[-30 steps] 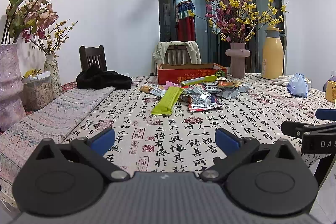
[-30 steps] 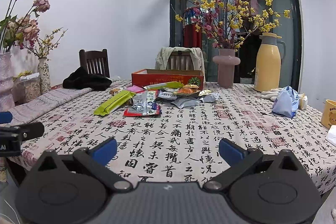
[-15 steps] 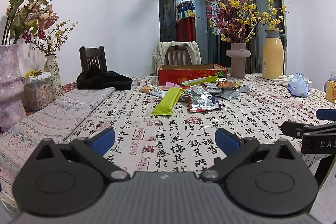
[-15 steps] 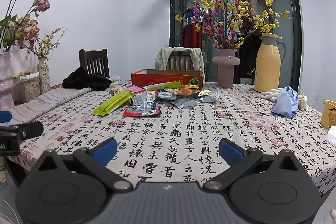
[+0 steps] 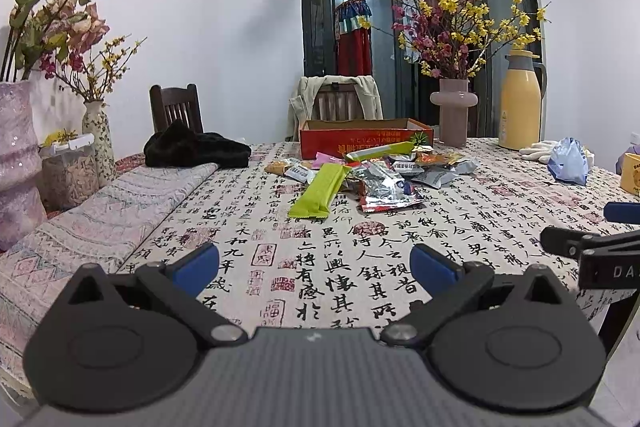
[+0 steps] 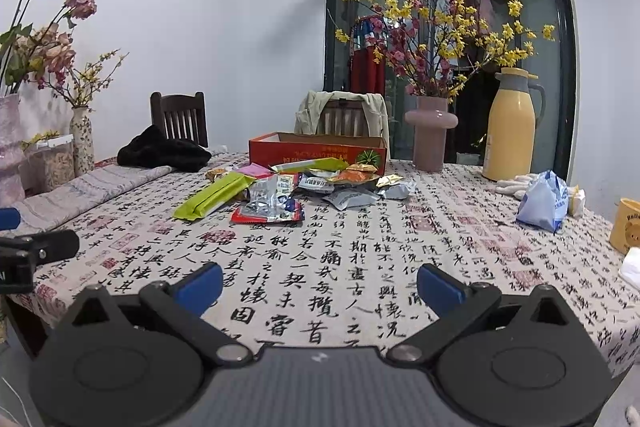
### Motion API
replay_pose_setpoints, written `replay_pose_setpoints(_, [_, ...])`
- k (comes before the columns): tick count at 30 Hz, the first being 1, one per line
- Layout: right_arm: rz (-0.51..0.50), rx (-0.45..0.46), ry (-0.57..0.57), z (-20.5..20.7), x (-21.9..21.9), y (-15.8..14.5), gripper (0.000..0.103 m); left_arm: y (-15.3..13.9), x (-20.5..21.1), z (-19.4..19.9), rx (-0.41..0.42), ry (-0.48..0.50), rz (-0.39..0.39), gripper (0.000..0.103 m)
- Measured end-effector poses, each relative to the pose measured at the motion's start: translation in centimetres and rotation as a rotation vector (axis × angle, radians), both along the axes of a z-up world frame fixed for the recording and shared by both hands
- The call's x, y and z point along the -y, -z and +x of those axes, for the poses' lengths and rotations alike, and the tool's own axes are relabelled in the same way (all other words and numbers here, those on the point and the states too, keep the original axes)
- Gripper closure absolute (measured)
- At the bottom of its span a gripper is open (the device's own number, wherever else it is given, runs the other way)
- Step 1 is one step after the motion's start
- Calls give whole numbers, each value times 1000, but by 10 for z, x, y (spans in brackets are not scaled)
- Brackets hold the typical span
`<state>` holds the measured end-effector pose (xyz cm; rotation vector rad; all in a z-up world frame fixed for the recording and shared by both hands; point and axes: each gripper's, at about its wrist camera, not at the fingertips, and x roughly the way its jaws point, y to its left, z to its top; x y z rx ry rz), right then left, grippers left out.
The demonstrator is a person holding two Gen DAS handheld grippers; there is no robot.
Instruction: Organize snacks
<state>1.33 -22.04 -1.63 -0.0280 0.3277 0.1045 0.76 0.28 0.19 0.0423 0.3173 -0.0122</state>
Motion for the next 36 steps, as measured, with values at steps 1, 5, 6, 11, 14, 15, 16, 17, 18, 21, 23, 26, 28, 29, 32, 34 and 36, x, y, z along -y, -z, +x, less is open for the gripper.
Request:
replay_pose_setpoints(1, [3, 4, 2, 2, 1, 0, 0, 0, -1, 4, -2, -4, 0, 0])
replay_pose_setpoints(5, [-2, 20, 23, 15, 5, 1, 0, 0, -6, 25, -15, -31, -4, 0])
replay_pose_setpoints(6, [-4, 18, 25, 19, 6, 1, 0, 1, -7, 30, -13, -36, -3, 0])
replay_pose_setpoints(11, [22, -2, 28, 47, 14, 5, 0, 3, -10, 65, -38, -52, -4, 0])
replay_pose_setpoints(14, [53, 3, 40, 68, 22, 1, 0, 2, -10, 88, -56, -64, 2, 0])
replay_pose_setpoints(15, [74, 3, 42, 74, 25, -1, 0, 1, -10, 97, -63, -63, 3, 0])
replay_pose_setpoints(16, [97, -2, 43, 82, 29, -4, 0, 0, -11, 105, -72, -49, -3, 0])
replay_pose_setpoints(17, [116, -10, 38, 93, 32, -6, 0, -2, -12, 113, -81, -24, -14, 0])
replay_pose_setpoints(18, [126, -20, 35, 102, 35, -6, 0, -4, -14, 122, -94, 4, -32, 0])
replay_pose_setpoints(21, [139, -77, 11, 134, 41, -9, 0, -12, -17, 149, -107, 45, -57, 0])
replay_pose_setpoints(23, [165, -120, -58, 157, 44, -11, 0, -15, -18, 170, -114, 58, -38, 0])
replay_pose_setpoints(26, [215, -190, -155, 183, 47, -14, 0, -18, -18, 202, -121, 72, -17, 0])
replay_pose_setpoints(28, [251, -174, -152, 198, 49, -18, 0, -16, -17, 225, -128, 79, 2, 0])
replay_pose_setpoints(29, [248, -165, -132, 207, 49, -21, 0, -14, -15, 236, -135, 80, 12, 0])
replay_pose_setpoints(32, [191, -175, -56, 238, 46, -30, 0, -7, -14, 270, -197, 63, 12, 0])
replay_pose_setpoints(34, [170, -182, -54, 261, 45, -32, 0, -2, -16, 286, -221, 109, -25, 0])
replay_pose_setpoints(36, [185, -197, -81, 278, 42, -33, 2, 1, -17, 297, -243, 147, -41, 4])
